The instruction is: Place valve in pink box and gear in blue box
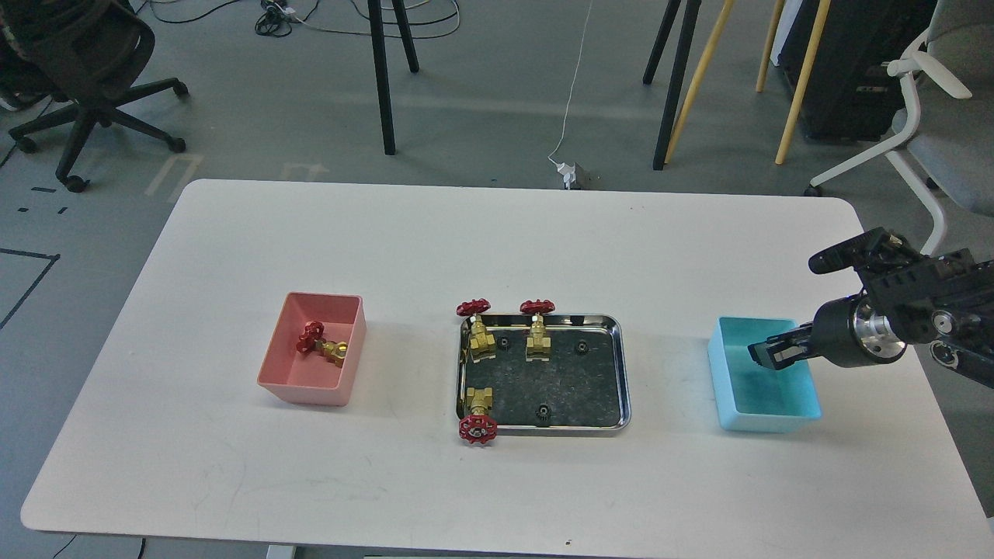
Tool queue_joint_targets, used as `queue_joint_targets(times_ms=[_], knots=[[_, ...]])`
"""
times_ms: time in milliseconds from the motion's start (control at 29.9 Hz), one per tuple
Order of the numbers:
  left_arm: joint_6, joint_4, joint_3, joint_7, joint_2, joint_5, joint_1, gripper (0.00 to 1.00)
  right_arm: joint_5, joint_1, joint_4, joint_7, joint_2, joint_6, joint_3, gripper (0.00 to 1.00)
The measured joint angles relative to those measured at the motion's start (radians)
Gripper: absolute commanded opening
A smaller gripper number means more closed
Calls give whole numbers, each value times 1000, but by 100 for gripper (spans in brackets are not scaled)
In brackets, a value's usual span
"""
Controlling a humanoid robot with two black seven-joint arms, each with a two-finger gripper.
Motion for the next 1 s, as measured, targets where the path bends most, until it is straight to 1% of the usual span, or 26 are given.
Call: queue_joint_targets(times_ms=[67,234,434,535,668,769,869,936,1003], knots=[[0,0,0,0,0,0,0,97,8,-1,1,0,0,0,11,91],[0,0,2,1,1,2,0,97,69,1,8,-1,-5,0,73,93],[-2,0,40,3,-4,8,2,97,227,56,-14,-7,7,0,274,94],[5,1,103,3,-22,11,-1,97,321,66,-89,-24,56,0,406,93],[11,7,186,13,-95,14,-47,97,430,66,-264,-55,159,0,612,93],[9,39,236,30,-150,14,-79,97,547,77,-383,-99,227,0,705,92],[1,72,257,35,-207,12,-110,97,687,108,-454,-141,262,-7,728,92],[-1,101,260,42,-251,10,-128,97,762,120,-502,-162,291,-68,730,92],[-1,127,261,65,-296,8,-141,97,829,129,-565,-176,338,-162,731,92]])
